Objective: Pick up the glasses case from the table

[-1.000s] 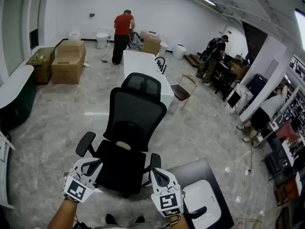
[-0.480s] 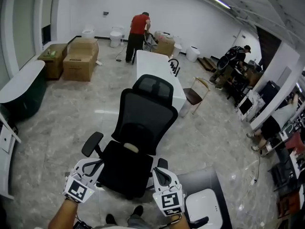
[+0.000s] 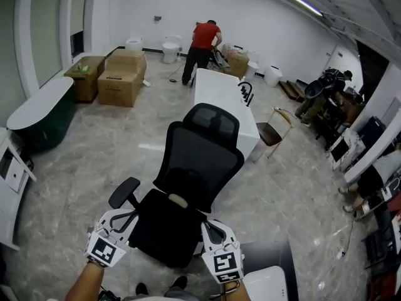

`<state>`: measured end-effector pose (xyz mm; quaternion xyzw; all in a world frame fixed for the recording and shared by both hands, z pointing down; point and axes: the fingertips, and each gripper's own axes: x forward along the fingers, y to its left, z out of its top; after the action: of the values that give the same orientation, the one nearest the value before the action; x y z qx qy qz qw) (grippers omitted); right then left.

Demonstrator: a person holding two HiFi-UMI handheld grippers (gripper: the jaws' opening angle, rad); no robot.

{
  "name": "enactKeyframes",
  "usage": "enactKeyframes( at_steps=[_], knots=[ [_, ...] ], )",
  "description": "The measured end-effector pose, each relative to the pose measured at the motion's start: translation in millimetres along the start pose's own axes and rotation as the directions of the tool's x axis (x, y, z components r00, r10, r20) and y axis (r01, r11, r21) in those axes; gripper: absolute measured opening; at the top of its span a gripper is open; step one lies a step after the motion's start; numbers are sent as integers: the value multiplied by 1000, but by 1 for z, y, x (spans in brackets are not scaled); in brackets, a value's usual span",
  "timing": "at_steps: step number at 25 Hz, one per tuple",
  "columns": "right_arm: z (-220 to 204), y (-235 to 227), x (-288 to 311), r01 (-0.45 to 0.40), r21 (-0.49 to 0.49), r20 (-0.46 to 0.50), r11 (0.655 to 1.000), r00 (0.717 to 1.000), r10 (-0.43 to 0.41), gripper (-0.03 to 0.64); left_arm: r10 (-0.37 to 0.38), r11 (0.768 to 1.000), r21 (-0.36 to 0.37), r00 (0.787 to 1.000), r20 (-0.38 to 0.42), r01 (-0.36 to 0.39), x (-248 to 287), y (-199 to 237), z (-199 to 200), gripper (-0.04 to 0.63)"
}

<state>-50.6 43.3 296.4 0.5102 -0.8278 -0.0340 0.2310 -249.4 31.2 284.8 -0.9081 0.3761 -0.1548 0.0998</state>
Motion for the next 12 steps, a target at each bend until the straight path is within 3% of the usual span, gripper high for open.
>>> enactKeyframes(
  at_steps=[7, 12],
  knots=[
    [-7, -36, 25, -56, -19, 39, 998, 998, 57, 25, 54, 998, 29, 998, -33, -53, 31, 0, 2, 31],
    [-15, -60, 36, -89, -13, 53, 996, 995, 90, 25, 91, 996, -5, 995, -52, -91, 51, -5, 8, 31]
  ],
)
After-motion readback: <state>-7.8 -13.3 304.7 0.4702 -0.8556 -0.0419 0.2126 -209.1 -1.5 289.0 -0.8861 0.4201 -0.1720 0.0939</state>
